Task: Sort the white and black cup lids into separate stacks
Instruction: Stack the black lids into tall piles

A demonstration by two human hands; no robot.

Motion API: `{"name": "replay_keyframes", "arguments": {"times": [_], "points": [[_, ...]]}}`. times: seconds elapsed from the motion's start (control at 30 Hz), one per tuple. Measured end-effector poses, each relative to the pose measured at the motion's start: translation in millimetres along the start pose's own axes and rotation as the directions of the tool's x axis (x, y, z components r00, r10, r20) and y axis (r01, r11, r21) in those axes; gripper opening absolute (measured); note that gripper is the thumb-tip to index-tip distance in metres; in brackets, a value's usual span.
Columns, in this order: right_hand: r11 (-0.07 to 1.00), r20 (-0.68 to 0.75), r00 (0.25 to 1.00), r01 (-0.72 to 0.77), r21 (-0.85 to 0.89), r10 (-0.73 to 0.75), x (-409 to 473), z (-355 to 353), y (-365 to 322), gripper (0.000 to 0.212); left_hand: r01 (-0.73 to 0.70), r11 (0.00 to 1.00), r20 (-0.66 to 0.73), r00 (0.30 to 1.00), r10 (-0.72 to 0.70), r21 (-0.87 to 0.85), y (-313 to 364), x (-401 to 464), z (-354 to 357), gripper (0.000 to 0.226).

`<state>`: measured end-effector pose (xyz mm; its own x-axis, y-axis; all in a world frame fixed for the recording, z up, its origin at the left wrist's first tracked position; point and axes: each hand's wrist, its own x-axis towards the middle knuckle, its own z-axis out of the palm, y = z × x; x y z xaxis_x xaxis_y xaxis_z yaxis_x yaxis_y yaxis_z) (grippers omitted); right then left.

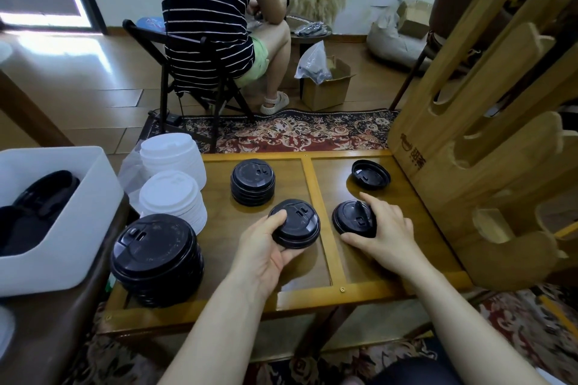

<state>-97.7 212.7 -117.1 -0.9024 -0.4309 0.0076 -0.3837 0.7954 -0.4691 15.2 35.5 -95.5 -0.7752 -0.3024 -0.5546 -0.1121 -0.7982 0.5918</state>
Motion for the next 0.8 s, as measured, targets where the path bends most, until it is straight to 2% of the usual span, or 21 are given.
{"name": "replay_keyframes", "arguments": {"times": [0.1, 0.17, 0.23, 0.3, 0.47, 0.67, 0.8], "points": [[0.998, -0.03, 1.0, 0.009, 0.068, -0.007, -1, -3, -2, 0.085, 0.01, 1.0, -0.017, 1.0, -0.009, 0.028, 3, 1, -1, 0.033], [0.972, -0.047, 0.998, 0.043, 0.232, -0.033, -3, -10, -9, 0.084, 0.017, 0.998, -0.018, 1.0, -0.016, 0.054, 5, 0, -1, 0.035], [0.9, -0.037, 0.995, 0.096, 0.425, -0.088, -7, -17, -20, 0.082, 0.034, 0.996, 0.009, 0.999, -0.035, 0.088, 7, -1, -1, 0.038], [0.847, 0.0, 0.987, 0.138, 0.513, -0.161, -10, -23, -31, 0.082, 0.055, 0.991, 0.045, 0.997, -0.06, 0.119, 8, -4, -1, 0.042], [0.838, 0.147, 0.928, 0.232, 0.494, -0.343, -16, -18, -52, 0.091, 0.082, 0.982, 0.11, 0.989, -0.101, 0.168, 8, -10, -2, 0.052], [0.856, 0.261, 0.883, 0.244, 0.455, -0.39, -22, -12, -52, 0.096, 0.103, 0.948, 0.146, 0.977, -0.153, 0.301, 11, -14, -2, 0.052], [0.849, 0.256, 0.881, 0.247, 0.468, -0.398, -26, -11, -55, 0.095, 0.048, 0.946, 0.164, 0.981, -0.105, 0.32, 9, -15, -1, 0.037]]}}
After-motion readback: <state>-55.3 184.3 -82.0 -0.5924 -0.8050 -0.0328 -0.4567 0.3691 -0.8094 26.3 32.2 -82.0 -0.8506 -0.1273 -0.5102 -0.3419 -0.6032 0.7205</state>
